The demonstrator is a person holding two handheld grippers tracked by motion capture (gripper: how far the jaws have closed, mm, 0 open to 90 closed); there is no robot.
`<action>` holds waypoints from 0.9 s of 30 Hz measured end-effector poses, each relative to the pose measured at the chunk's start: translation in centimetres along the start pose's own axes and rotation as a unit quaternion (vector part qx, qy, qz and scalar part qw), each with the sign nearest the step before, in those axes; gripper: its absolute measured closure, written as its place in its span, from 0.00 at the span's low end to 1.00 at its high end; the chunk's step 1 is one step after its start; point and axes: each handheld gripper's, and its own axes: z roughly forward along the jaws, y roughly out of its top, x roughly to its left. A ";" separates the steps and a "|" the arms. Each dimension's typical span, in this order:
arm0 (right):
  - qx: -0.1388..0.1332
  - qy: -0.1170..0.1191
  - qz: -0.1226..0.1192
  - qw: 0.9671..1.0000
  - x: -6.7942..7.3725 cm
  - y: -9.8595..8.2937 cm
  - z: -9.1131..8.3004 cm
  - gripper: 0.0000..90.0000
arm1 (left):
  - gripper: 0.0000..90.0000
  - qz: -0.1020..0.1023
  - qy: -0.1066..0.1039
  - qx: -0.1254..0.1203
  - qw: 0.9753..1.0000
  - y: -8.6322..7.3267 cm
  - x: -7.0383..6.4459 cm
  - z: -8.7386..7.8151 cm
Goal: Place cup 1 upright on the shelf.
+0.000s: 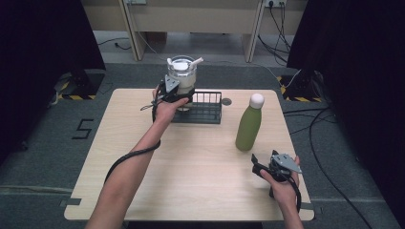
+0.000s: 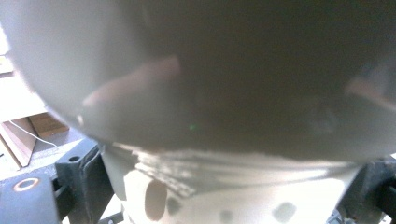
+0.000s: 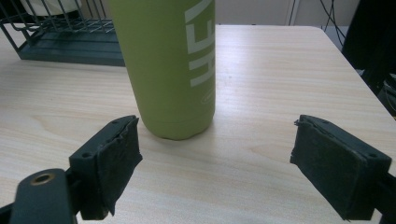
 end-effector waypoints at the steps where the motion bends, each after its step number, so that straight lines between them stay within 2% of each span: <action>1: 0.000 0.000 0.000 1.000 0.0 0.0 0.0 0.17 | 0.11 -0.001 0.000 0.001 1.000 -0.1 0.0 0.0; 15: 0.004 0.002 0.002 1.000 0.1 -0.1 0.0 0.17 | 0.11 -0.011 -0.005 0.016 1.000 -1.3 -0.2 0.4; 27: 0.002 0.001 -0.002 1.000 0.1 0.0 0.0 0.17 | 0.11 -0.019 -0.010 0.013 1.000 -1.6 -0.1 0.2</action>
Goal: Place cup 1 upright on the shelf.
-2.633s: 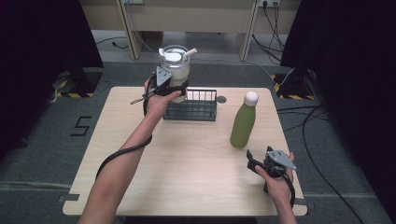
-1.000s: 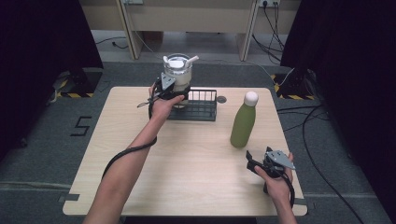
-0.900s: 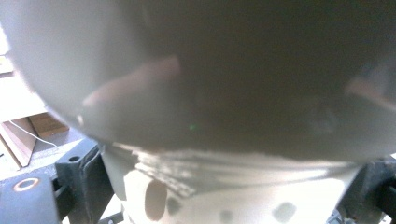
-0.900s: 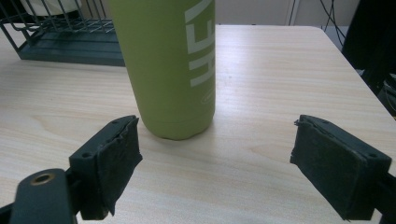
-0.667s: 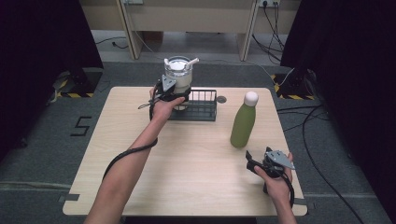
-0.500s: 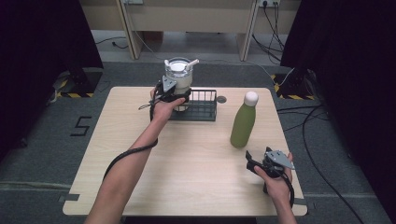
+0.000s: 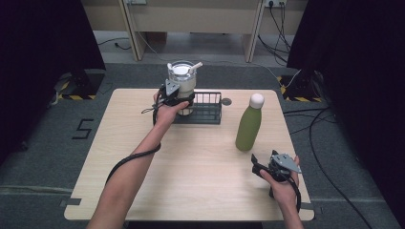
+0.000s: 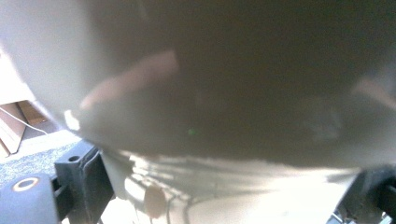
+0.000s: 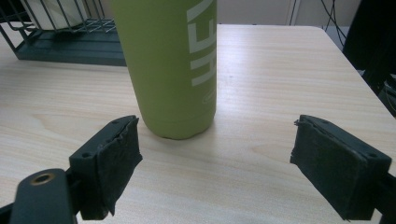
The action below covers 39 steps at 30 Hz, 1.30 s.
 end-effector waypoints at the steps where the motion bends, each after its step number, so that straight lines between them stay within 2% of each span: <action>1: 0.000 0.000 0.000 1.000 0.0 0.0 0.0 0.17 | 0.11 0.000 -0.001 0.000 1.000 0.0 0.0 0.0; 10: 0.002 -0.001 -0.003 1.000 0.0 0.0 0.0 0.17 | 0.10 0.005 -0.003 0.002 1.000 0.0 0.0 -0.2; 15: 0.003 -0.001 -0.004 1.000 0.0 -0.1 0.0 0.17 | 0.06 0.013 0.003 -0.003 1.000 0.2 0.1 -0.7; 21: 0.002 0.000 -0.008 1.000 0.2 0.0 0.1 0.17 | 0.03 0.014 0.004 -0.003 1.000 0.0 0.2 -1.2; 25: 0.003 0.000 -0.006 1.000 0.2 0.0 0.1 0.16 | 0.02 0.012 0.006 -0.005 1.000 -0.1 0.3 -1.6; 39: 0.002 0.000 -0.007 1.000 0.3 0.0 0.2 0.16 | 0.01 0.030 0.007 -0.008 0.999 -0.1 0.7 -4.0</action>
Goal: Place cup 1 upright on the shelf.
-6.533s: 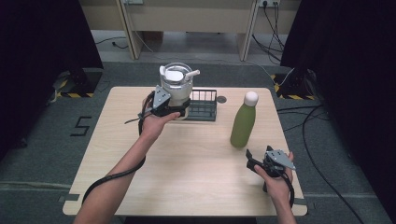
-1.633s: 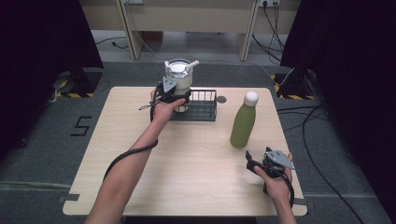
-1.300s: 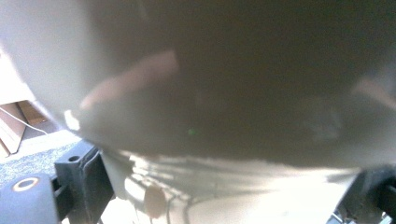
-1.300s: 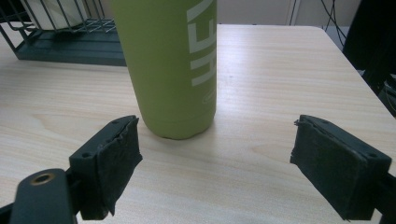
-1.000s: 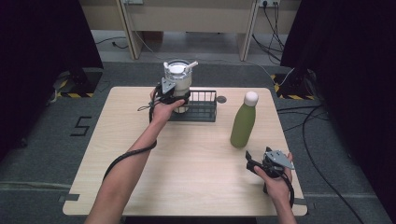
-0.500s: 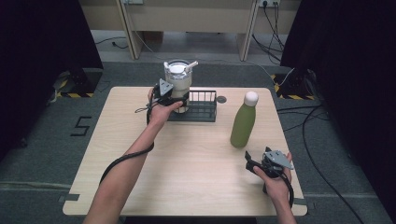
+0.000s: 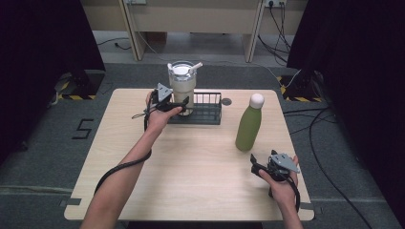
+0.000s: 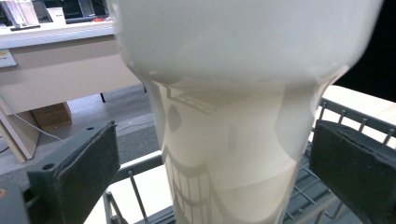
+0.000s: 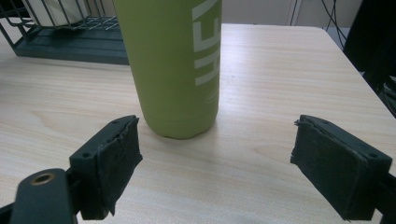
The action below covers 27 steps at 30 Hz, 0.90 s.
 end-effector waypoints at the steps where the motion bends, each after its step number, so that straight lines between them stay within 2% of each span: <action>1: 0.000 0.001 0.000 1.000 0.0 0.0 0.0 0.17 | 0.01 0.000 -0.001 -0.001 1.000 0.1 0.0 -0.2; 9: -0.002 -0.001 0.002 1.000 0.1 0.1 -0.1 0.16 | 0.01 0.000 -0.011 -0.006 1.000 0.0 -0.1 -2.1; 14: -0.003 0.001 0.003 1.000 0.0 0.2 -0.1 0.17 | 0.00 0.008 -0.014 -0.004 1.000 -0.3 -0.1 -3.3; 27: -0.017 0.001 0.002 1.000 0.3 0.9 -0.4 0.16 | 0.00 0.014 -0.016 -0.003 1.000 -0.7 0.0 -5.2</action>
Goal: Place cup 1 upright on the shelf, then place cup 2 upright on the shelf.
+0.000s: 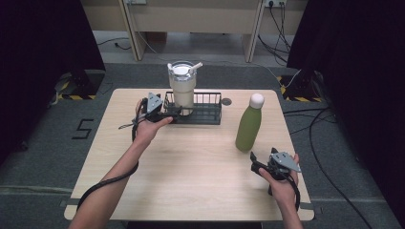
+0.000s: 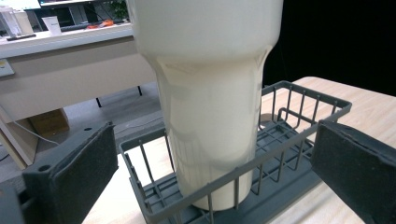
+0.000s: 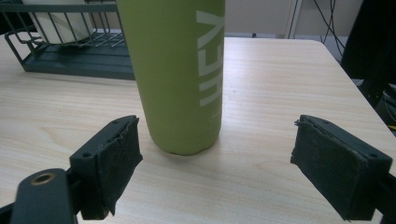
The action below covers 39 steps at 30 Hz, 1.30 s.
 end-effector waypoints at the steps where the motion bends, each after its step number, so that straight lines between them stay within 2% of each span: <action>1: 0.000 0.000 -0.001 1.000 0.0 0.0 0.0 0.16 | 0.00 -0.001 0.000 0.000 1.000 0.0 0.0 0.0; 10: -0.006 -0.006 0.003 1.000 -0.3 0.2 -0.4 0.16 | 0.00 -0.004 -0.002 -0.004 1.000 0.0 0.1 -0.5; 14: -0.017 -0.006 0.005 1.000 -0.2 0.7 -0.6 0.16 | 0.00 -0.004 -0.004 -0.006 1.000 -0.1 0.0 -0.9; 22: -0.037 0.008 -0.010 0.999 0.2 1.5 -0.7 0.15 | 0.00 0.001 -0.005 -0.007 1.000 -0.7 -0.2 -2.2; 28: -0.053 0.016 -0.024 0.998 0.6 2.7 -0.7 0.11 | 0.00 0.005 -0.005 -0.007 1.000 -1.1 -0.4 -3.4; 35: -0.077 0.012 -0.027 0.997 1.0 4.7 -0.5 0.08 | 0.00 0.008 -0.004 -0.014 1.000 -1.2 -0.5 -5.0; 39: -0.080 0.010 -0.029 0.996 1.2 5.6 0.1 0.08 | 0.00 0.012 -0.006 -0.015 1.000 -1.5 -0.5 -5.9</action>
